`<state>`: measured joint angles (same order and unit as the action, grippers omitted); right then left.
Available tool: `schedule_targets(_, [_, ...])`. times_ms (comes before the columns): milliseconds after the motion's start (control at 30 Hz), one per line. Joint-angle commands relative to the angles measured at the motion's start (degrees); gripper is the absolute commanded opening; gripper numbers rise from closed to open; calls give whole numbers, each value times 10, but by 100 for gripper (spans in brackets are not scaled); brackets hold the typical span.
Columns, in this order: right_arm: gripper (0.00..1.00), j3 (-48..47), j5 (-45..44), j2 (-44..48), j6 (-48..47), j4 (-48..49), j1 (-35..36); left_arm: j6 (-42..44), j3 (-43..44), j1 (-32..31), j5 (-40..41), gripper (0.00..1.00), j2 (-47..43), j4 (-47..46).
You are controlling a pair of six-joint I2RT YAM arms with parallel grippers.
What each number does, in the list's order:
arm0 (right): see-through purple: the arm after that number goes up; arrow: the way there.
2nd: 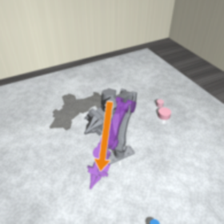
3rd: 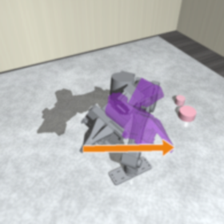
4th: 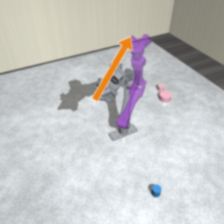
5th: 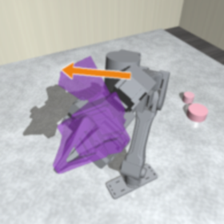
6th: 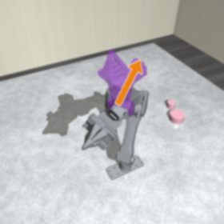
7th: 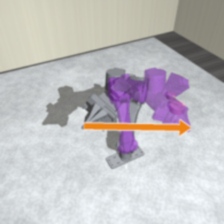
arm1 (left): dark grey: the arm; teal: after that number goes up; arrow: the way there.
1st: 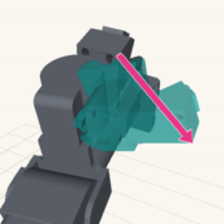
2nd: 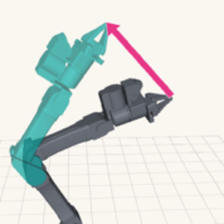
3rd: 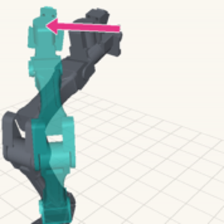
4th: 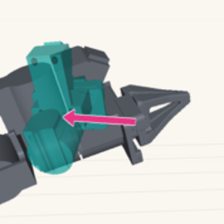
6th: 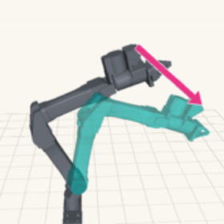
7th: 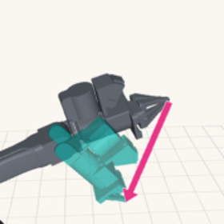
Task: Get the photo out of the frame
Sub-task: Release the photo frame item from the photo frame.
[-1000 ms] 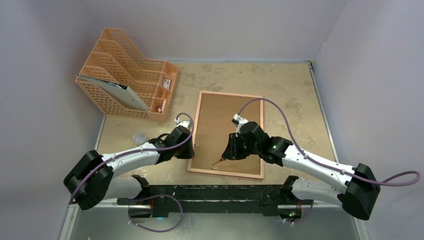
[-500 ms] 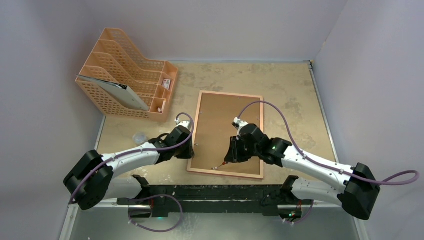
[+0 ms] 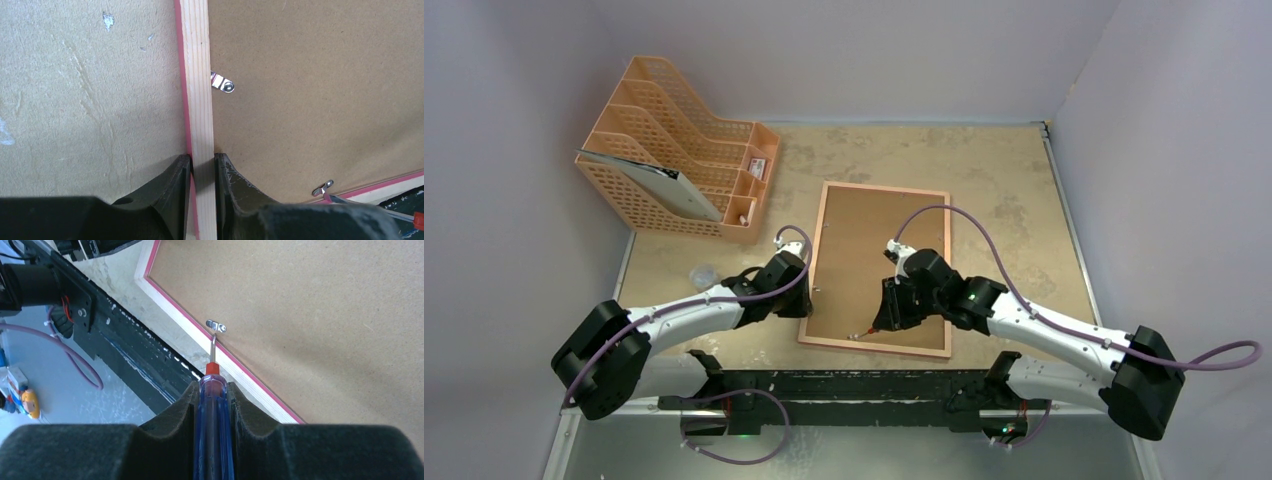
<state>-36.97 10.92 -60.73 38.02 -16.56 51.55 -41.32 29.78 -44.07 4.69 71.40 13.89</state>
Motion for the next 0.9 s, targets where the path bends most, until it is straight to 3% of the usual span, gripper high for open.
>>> schedule_targets(0, [0, 12, 37, -3, -30, -29, 6, 10, -17, -8, -8, 0, 15, 55])
schedule_targets(867, [0, -10, -62, -2, 31, -9, 10, 10, -20, -8, -8, 0, 9, 56])
